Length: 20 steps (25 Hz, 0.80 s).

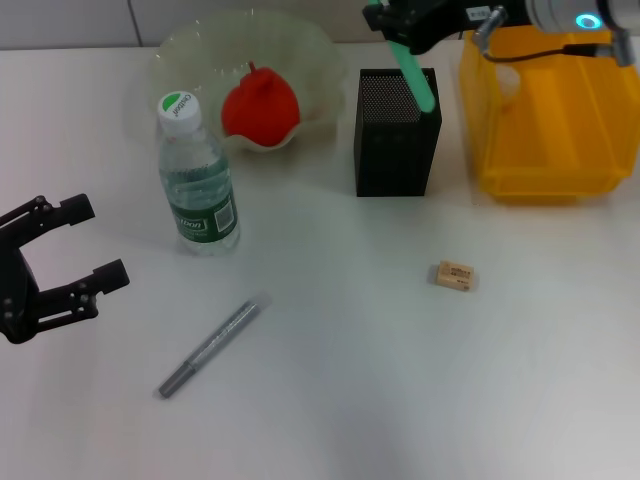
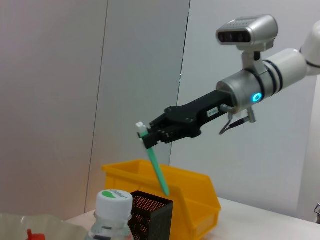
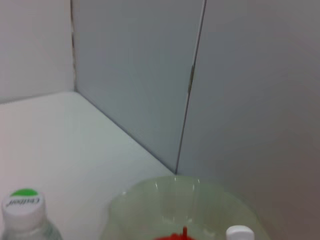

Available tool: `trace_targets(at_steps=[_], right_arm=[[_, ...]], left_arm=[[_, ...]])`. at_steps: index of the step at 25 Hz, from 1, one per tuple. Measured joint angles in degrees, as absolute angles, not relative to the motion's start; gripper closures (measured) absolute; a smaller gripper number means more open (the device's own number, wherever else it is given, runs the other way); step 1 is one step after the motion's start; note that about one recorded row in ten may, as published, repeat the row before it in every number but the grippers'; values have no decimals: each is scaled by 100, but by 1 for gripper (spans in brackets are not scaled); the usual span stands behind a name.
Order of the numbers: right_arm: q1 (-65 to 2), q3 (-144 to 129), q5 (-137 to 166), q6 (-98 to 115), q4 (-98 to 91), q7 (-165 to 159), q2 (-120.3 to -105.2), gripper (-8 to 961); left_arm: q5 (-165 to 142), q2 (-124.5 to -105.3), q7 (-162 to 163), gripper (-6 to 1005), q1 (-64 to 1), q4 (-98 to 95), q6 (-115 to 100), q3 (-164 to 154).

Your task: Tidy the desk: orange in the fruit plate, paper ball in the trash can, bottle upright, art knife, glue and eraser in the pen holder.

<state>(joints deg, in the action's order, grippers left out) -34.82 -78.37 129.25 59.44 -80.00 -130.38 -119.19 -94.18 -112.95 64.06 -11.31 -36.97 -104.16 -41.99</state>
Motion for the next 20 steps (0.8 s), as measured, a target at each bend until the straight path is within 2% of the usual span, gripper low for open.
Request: trace_targets(at_steps=[7,20], right_arm=[[-3670,-7816,12313,5240,-7056,-12285,-11923,730],[-3629,-7748,12311,5360,-6907,-12277,-11924,709]], left_arm=[[-9406,-11288,6449,122,-1093,-3698,-10436,-4192],[-9436,-11280,6440,122,-1092,-3700,-10448,-4113]])
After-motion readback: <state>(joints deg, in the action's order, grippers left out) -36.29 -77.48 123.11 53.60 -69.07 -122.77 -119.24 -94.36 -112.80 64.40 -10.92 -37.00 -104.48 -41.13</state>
